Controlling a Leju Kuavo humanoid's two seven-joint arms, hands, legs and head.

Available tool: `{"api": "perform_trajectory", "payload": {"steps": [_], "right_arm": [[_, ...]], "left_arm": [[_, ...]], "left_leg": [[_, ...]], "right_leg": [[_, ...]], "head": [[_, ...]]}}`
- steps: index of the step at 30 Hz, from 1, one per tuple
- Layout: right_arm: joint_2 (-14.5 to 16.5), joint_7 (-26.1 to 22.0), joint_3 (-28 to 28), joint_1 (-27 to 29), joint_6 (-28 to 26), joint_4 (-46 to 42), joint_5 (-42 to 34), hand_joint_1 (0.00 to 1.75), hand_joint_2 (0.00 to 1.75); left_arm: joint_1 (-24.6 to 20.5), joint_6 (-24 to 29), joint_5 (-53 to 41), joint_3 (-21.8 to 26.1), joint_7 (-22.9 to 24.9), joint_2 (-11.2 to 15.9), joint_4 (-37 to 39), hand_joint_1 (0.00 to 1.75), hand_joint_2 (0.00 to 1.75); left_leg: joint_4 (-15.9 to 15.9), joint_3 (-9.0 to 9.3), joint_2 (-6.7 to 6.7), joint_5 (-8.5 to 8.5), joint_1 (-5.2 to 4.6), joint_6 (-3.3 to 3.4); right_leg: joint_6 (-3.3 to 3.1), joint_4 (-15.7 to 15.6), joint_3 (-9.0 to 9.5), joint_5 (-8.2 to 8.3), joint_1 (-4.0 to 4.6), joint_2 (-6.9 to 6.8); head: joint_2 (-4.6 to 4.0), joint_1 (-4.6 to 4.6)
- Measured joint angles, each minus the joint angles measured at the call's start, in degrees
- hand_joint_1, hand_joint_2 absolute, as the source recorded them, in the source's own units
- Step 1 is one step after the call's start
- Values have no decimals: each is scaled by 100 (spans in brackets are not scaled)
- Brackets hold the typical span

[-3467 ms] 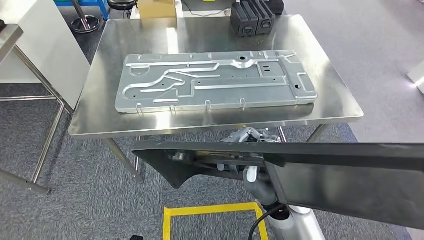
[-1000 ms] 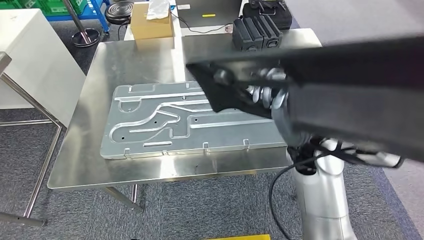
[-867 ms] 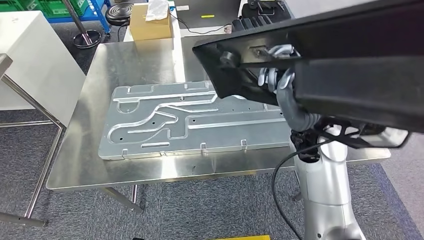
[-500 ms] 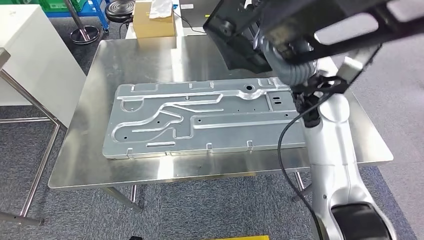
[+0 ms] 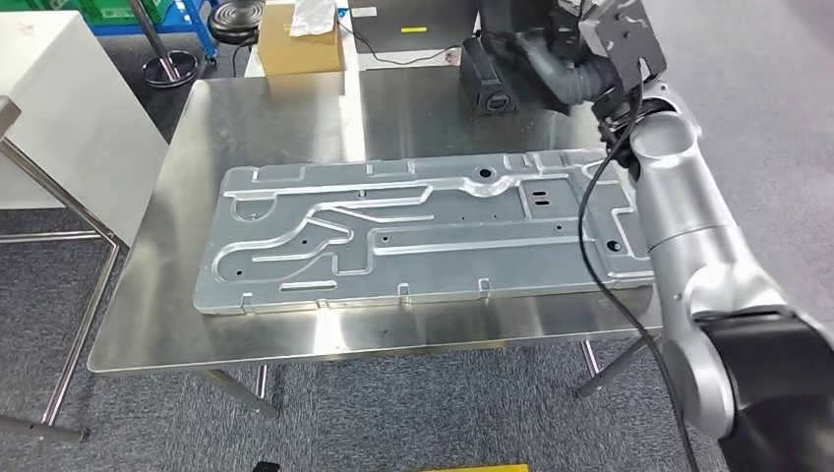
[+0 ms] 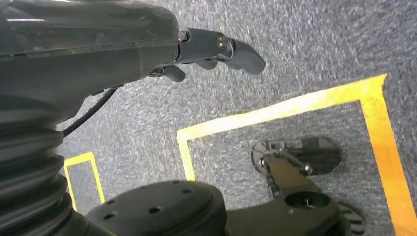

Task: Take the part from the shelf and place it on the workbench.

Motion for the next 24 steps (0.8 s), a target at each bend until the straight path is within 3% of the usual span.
{"api": "perform_trajectory", "payload": {"steps": [2, 4, 5, 6, 7, 9, 10, 11, 14, 16, 19, 20, 21, 22, 24], "right_arm": [[-79, 266, 81, -202, -396, 508, 397, 175, 175], [-165, 492, 164, -320, -672, 969, 691, 175, 175], [-202, 548, 197, -341, -726, 1150, 761, 175, 175], [-237, 599, 225, -352, -760, 1317, 817, 175, 175], [-261, 647, 251, -362, -785, 1451, 868, 175, 175], [-298, 787, 304, -399, -866, 1646, 1006, 175, 175], [-327, 875, 337, -426, -923, 1741, 1098, 175, 175], [-361, 955, 373, -448, -979, 1829, 1191, 175, 175], [-488, 1186, 526, -442, -1139, 2056, 1546, 175, 175], [-544, 1343, 671, -416, -1276, 2168, 1845, 175, 175], [-595, 1624, 974, -340, -1556, 2350, 2425, 175, 175], [-602, 1717, 1084, -278, -1624, 2404, 2613, 175, 175], [-607, 1802, 1201, -200, -1669, 2454, 2785, 175, 175], [-608, 1855, 1299, -119, -1687, 2490, 2906, 175, 175], [-603, 1912, 1474, 6, -1713, 2538, 3084, 175, 175]], "left_arm": [[5, -16, -2, 0, -4, 1, 0, 0, 175], [11, -25, 2, 1, -18, 1, 0, 0, 175], [10, -28, 3, 1, -26, 1, 0, 0, 175], [9, -31, 3, 1, -33, 1, 0, 0, 175], [7, -33, 1, 1, -39, 1, 0, 0, 175], [15, -34, -3, 0, -44, 2, 0, 0, 175], [19, -34, -4, 0, -48, 2, 0, 0, 175], [20, -34, -5, 0, -52, 3, 0, 0, 175], [41, -40, -11, 0, -64, 4, 0, 0, 175], [61, -46, -19, 0, -72, 5, 0, 0, 175], [57, -64, -45, -8, -80, 5, 0, 0, 175], [60, -72, -58, -13, -78, 5, 0, 0, 175], [64, -79, -72, -20, -74, 4, 0, 0, 175], [68, -82, -80, -27, -70, 3, 0, 0, 175], [67, -85, -93, -46, -64, -3, 0, 0, 175]], "left_leg": [[467, -216, 11, -261, 10, -40], [1251, -598, 13, -587, 13, -61], [1518, -740, 13, -644, 13, -64], [1573, -787, 13, -580, 12, -61], [1397, -723, 14, -406, 12, -50], [649, -399, 13, 30, 8, -2], [323, -252, 10, 152, -1, 25], [124, -165, 9, 196, -10, 51], [-24, -117, 5, 182, -23, 126], [-112, -80, 11, 221, -5, 192], [-160, -53, 13, 242, 2, 242], [-157, -49, 9, 238, 1, 246], [-151, -45, 5, 231, 1, 247], [-141, -42, 0, 221, 2, 242], [-109, -40, -4, 190, 0, 211]], "right_leg": [[-66, -25, 24, 1, -13, -14], [-98, -23, 39, -14, 1, -17], [-104, -22, 51, -23, 9, -16], [-105, -17, 66, -35, 15, -10], [-101, -11, 86, -50, 18, 0], [-75, 7, 124, -92, 21, 26], [-54, 21, 129, -109, 27, 35], [-26, 26, 123, -115, 33, 39], [71, 1, 102, -100, 34, 34], [130, 126, 47, -200, 19, 28], [183, 1058, -406, -642, 4, 22], [193, 1357, -569, -723, 0, 21], [197, 1488, -662, -705, -4, 19], [195, 1397, -648, -579, -9, 18], [174, 703, -364, -179, -15, 10]], "head": [[0, -6], [0, -8], [0, -6], [0, -5], [0, -5], [0, -5], [0, -4], [0, -4], [0, 4], [0, 18], [0, 43], [0, 44], [0, 46], [0, 46], [0, 46]]}}
